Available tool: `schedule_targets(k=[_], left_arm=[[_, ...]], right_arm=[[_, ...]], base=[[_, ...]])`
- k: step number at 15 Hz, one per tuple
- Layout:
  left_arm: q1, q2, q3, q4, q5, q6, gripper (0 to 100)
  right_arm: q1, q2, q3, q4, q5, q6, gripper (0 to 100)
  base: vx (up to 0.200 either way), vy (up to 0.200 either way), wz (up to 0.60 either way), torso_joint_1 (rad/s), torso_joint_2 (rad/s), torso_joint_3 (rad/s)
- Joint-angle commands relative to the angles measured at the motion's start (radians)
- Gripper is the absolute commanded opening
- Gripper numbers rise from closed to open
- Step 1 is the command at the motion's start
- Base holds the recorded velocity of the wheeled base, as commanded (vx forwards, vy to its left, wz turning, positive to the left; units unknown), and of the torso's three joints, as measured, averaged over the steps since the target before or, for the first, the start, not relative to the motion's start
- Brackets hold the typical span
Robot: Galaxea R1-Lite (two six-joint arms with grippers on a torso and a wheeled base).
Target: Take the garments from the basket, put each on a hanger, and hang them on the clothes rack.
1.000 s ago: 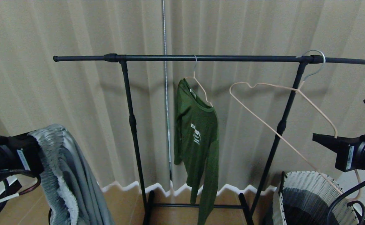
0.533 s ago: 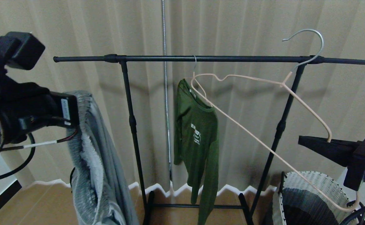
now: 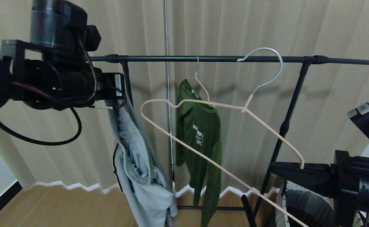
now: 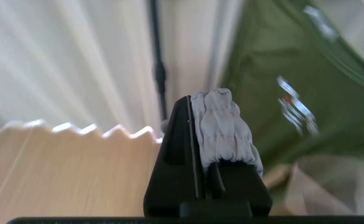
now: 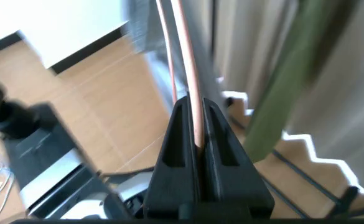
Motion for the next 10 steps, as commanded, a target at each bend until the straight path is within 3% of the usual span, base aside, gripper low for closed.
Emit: schedule_targets(k=[1,5,8,10], left_arm=[[-0.015,0.084,-0.050,0.004,0.045,-0.013,0],[-0.027,0.092,-0.054,0.002,0.058,-0.015,0],[-0.036,0.090,-0.051,0.007,0.058,-0.015,0],[-0.041,0.089,-0.056,0.013,0.090,-0.010,0]], right_arm=[[0.054,0.016,-0.001,0.000,0.001,0.001,0],[0.082,0.055,-0.009,-0.003,0.001,0.001,0],[0.080,0.119,-0.007,-0.071,-0.002,0.005,0],[0.079,0.214,-0.032,-0.154,-0.028,0.083,0]], base=[[0.000,0.000,0.00,0.000,0.00,0.000],[0.000,0.000,0.00,0.000,0.00,0.000],[0.000,0.000,0.00,0.000,0.00,0.000],[0.000,0.000,0.00,0.000,0.00,0.000]])
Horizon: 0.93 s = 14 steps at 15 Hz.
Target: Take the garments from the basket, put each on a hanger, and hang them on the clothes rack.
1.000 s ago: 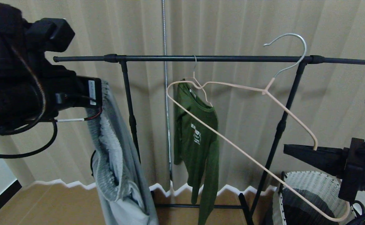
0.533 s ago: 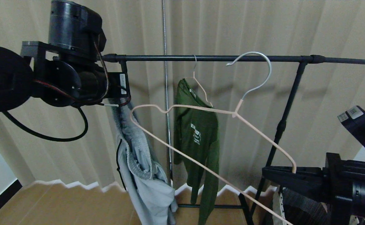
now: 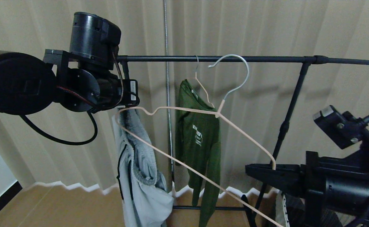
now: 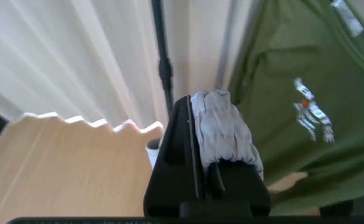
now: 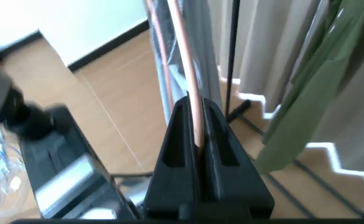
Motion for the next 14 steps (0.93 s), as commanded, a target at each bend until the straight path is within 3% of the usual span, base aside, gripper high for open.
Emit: schedule_targets(k=[1,4,14], left_arm=[[-0.002,-0.003,0.000,0.000,0.025,0.001,0],[0.007,-0.005,-0.002,0.000,0.027,0.001,0],[0.030,-0.006,0.009,0.000,0.064,0.009,0]], right_arm=[[-0.001,0.133,-0.050,-0.036,-0.054,0.057,0],[-0.001,0.191,-0.094,-0.034,-0.140,0.087,0],[-0.001,0.149,-0.088,-0.033,-0.149,0.100,0]], base=[[0.000,0.000,0.00,0.000,0.00,0.000],[0.000,0.000,0.00,0.000,0.00,0.000],[0.000,0.000,0.00,0.000,0.00,0.000]])
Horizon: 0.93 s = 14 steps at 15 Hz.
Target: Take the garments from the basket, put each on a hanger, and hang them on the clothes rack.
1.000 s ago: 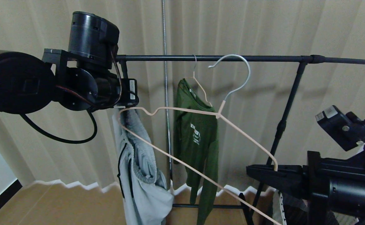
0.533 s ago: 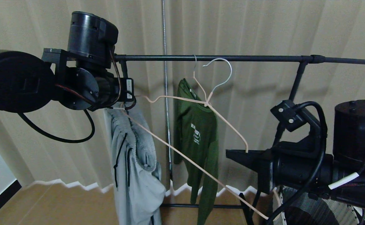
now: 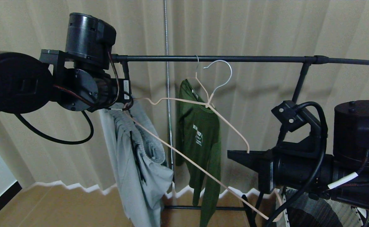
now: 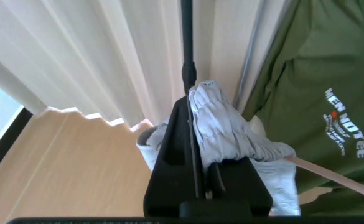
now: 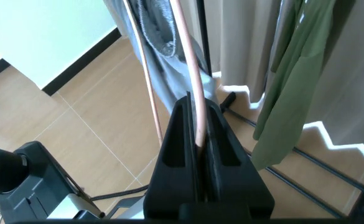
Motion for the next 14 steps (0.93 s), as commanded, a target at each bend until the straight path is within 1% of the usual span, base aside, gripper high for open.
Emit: schedule_targets(k=[1,8,12,14], left_arm=[[0.001,-0.004,0.001,0.000,0.000,0.000,0],[-0.008,-0.004,0.019,0.000,0.002,0.000,0],[-0.039,-0.012,0.013,0.000,0.002,-0.003,0],[-0.053,-0.015,0.015,0.000,0.002,-0.005,0]], right_arm=[[0.000,-0.024,0.004,0.000,-0.001,0.000,0],[-0.001,-0.035,0.004,-0.001,-0.001,-0.002,0],[0.003,0.020,-0.002,-0.004,0.004,-0.002,0],[0.020,0.036,-0.007,-0.006,0.004,0.000,0]], base=[[0.000,0.000,0.00,0.000,0.00,0.000],[0.000,0.000,0.00,0.000,0.00,0.000],[0.000,0.000,0.00,0.000,0.00,0.000],[0.000,0.000,0.00,0.000,0.00,0.000]])
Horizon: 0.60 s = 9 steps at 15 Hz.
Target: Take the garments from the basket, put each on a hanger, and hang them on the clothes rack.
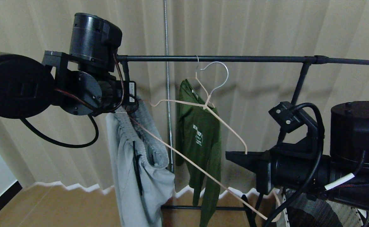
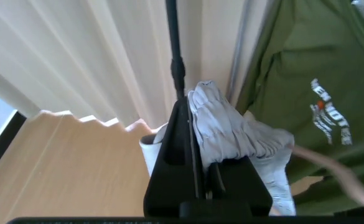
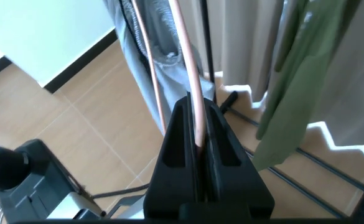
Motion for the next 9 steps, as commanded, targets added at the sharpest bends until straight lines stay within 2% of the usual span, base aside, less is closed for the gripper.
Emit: schedule_targets(k=[1,9], left_arm=[[-0.021,-0.006,0.000,0.000,0.000,-0.003,0],[-0.088,-0.058,0.017,0.020,0.000,-0.012,0]], right_arm=[[0.027,0.024,-0.003,0.001,0.004,0.000,0],[0.041,0.120,-0.078,-0.019,-0.002,0.003,0]], base=[[0.000,0.000,0.00,0.000,0.00,0.000],[0.000,0.000,0.00,0.000,0.00,0.000]])
